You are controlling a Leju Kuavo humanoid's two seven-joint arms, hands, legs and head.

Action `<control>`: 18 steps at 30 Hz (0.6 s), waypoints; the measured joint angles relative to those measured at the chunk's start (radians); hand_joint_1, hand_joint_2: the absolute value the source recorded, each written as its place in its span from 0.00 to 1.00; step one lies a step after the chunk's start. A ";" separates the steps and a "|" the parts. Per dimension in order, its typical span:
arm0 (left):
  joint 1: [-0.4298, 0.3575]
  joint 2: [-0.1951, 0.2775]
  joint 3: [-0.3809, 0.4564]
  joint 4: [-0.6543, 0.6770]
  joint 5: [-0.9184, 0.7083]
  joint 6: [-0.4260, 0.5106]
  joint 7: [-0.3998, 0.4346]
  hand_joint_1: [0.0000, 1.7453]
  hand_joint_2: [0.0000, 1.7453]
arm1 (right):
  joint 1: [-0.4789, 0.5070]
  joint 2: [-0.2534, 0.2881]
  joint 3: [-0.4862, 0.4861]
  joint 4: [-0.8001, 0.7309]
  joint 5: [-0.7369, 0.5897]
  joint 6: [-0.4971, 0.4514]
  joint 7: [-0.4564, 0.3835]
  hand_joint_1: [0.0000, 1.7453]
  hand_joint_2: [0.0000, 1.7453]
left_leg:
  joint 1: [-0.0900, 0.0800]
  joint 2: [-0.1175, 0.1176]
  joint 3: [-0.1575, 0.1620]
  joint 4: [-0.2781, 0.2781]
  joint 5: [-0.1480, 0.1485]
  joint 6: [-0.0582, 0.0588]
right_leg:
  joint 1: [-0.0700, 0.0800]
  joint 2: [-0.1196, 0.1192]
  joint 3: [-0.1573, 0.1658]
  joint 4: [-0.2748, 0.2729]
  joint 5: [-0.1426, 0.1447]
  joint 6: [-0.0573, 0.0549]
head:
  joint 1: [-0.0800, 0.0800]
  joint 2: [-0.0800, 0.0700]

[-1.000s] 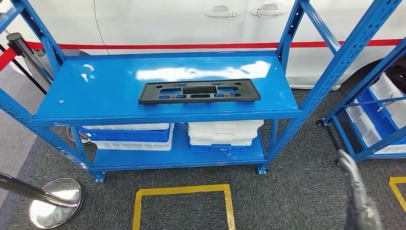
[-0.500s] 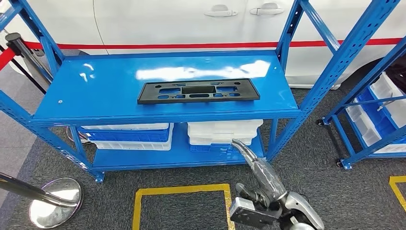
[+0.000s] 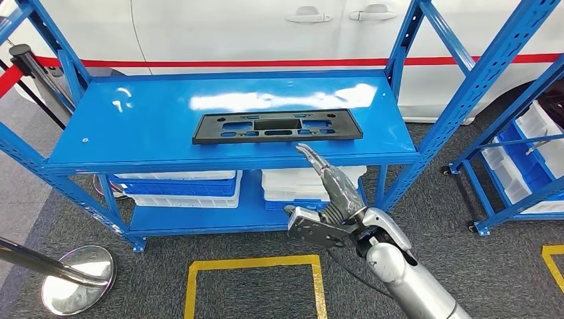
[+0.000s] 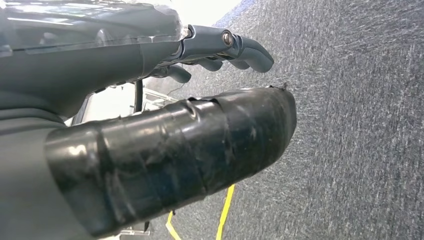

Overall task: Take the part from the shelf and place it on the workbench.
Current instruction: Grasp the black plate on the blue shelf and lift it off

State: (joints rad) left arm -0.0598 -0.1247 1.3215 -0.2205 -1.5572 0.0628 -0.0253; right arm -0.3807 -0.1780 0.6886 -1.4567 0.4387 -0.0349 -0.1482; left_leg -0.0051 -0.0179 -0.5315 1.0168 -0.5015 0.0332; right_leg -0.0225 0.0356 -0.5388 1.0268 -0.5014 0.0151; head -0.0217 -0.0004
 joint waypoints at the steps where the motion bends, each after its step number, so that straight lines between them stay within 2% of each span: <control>1: 0.000 0.000 0.000 0.000 0.001 0.000 0.000 0.00 0.00 | -0.017 0.001 0.000 0.002 0.024 -0.011 0.014 0.00 1.00 | 0.000 0.000 0.000 0.000 0.000 0.000 | 0.000 0.000 0.000 0.000 0.000 0.000 | 0.000 0.000; 7: 0.003 0.000 0.000 0.000 0.011 0.002 0.002 0.00 0.00 | -0.091 0.003 -0.009 0.001 0.209 -0.133 0.085 0.00 1.00 | 0.000 0.000 0.000 0.000 0.000 0.000 | 0.000 0.000 0.000 0.000 0.000 0.000 | 0.000 0.000; 10: 0.005 0.000 0.000 0.000 0.017 0.006 0.012 0.00 0.00 | -0.092 0.004 -0.028 -0.011 0.304 -0.194 0.118 0.00 1.00 | 0.000 0.000 0.000 0.000 0.000 0.000 | 0.000 -0.001 -0.001 0.000 0.000 0.000 | 0.000 0.000; 13: 0.005 -0.001 0.001 0.001 0.020 0.012 0.030 0.00 0.00 | -0.086 0.007 -0.035 -0.008 0.421 -0.213 0.145 0.00 1.00 | 0.000 0.000 0.000 0.000 0.000 0.000 | 0.000 -0.001 -0.001 0.000 0.000 0.000 | 0.000 0.000; 18: 0.002 -0.002 0.002 0.004 0.024 0.000 0.071 0.00 0.00 | -0.065 0.035 -0.006 0.092 0.619 -0.272 0.180 0.00 1.00 | 0.000 0.000 0.000 0.000 0.000 0.000 | 0.000 -0.001 -0.001 0.000 0.000 0.000 | 0.000 0.000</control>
State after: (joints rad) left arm -0.0573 -0.1267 1.3233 -0.2169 -1.5328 0.0626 0.0460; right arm -0.4455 -0.1430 0.6830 -1.3645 1.0580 -0.3065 0.0313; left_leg -0.0051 -0.0183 -0.5316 1.0169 -0.5016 0.0332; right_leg -0.0223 0.0350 -0.5394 1.0266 -0.5015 0.0151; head -0.0217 -0.0004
